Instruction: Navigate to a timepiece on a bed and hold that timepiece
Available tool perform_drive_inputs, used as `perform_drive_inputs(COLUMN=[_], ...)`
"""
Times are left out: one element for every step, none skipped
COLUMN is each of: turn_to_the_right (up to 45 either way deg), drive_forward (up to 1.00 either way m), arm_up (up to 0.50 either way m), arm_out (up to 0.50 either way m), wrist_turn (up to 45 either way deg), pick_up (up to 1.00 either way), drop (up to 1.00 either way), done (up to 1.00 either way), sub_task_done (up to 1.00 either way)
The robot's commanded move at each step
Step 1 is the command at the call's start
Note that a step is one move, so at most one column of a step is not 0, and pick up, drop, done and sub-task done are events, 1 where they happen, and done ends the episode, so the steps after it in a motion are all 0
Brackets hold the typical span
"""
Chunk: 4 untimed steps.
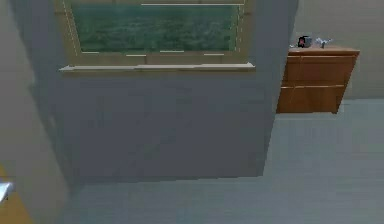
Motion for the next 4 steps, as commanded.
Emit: perform_drive_inputs(turn_to_the_right=[33.0, 0.0, 45.0, 3.0], drive_forward=[0.0, 0.95, 0.0, 0.0], arm_up=[0.0, 0.0, 0.0, 0.0], arm_out=[0.0, 0.0, 0.0, 0.0], wrist_turn=[0.0, 0.0, 0.0, 0.0], pick_up=[0.0, 0.0, 0.0, 0.0], drop=[0.0, 0.0, 0.0, 0.0], done=[0.0, 0.0, 0.0, 0.0], sub_task_done=[0.0, 0.0, 0.0, 0.0])
